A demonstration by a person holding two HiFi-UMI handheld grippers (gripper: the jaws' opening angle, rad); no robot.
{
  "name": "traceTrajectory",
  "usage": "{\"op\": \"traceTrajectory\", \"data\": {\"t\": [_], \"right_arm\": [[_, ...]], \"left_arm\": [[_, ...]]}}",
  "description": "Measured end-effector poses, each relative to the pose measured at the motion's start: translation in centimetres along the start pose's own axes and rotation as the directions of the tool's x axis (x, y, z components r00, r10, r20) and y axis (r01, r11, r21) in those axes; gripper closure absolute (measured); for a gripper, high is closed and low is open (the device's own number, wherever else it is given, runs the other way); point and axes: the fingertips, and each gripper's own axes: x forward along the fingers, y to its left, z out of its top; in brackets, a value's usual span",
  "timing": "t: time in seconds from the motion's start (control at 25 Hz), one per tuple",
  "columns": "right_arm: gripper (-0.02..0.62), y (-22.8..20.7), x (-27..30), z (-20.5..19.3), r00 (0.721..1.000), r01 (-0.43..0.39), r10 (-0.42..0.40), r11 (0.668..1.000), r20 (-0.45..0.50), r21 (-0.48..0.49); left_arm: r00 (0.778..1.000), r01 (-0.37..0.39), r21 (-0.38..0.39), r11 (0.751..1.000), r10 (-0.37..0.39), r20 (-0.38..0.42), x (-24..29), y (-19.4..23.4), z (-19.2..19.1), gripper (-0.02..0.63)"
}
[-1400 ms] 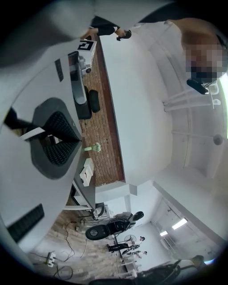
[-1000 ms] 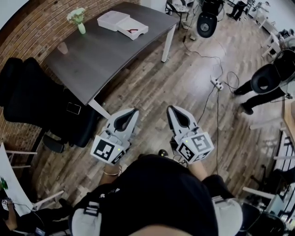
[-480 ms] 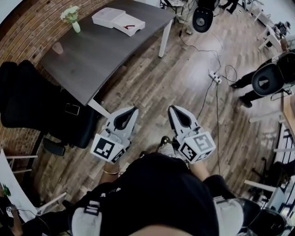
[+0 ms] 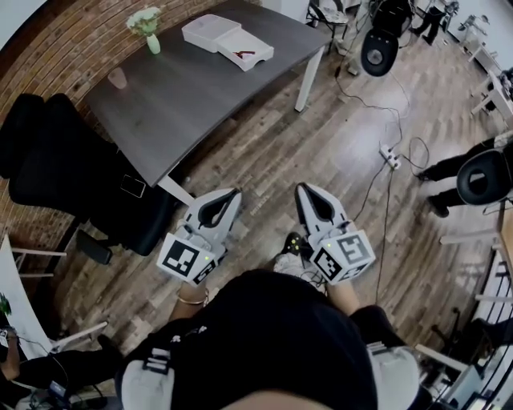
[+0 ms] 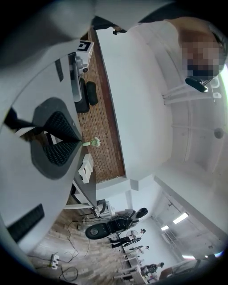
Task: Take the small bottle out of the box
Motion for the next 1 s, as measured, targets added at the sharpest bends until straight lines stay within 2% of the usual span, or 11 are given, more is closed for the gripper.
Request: {"op": "traceTrajectory", "data": {"t": [0.24, 0.48, 0.72, 1.0], "right_arm": [[0.595, -5.0, 2.0, 1.7, 0.999, -0.045, 0.045, 0.999, 0.005, 0.017], [0.595, -10.5, 2.7, 2.7, 0.999, -0.050, 0.050, 0.998, 0.001, 0.045], [0.595, -14.6, 3.5, 3.2, 0.998, -0.065, 0.065, 0.995, -0.002, 0.076], [0.595, -18.8, 4.4, 3.2, 0.996, -0.082, 0.085, 0.992, -0.019, 0.097]], "left_arm": [[1.000, -0.022, 0.020, 1.000, 0.022, -0.013, 5.8, 0.7, 0.4, 0.604], [0.999, -0.018, 0.023, 1.000, 0.019, -0.039, 11.7, 0.1, 0.3, 0.603], [0.997, -0.039, 0.010, 0.999, 0.040, -0.072, 15.9, 0.5, -0.1, 0.603], [0.994, -0.053, 0.030, 0.998, 0.056, -0.090, 20.4, 0.9, -0.2, 0.604]]}}
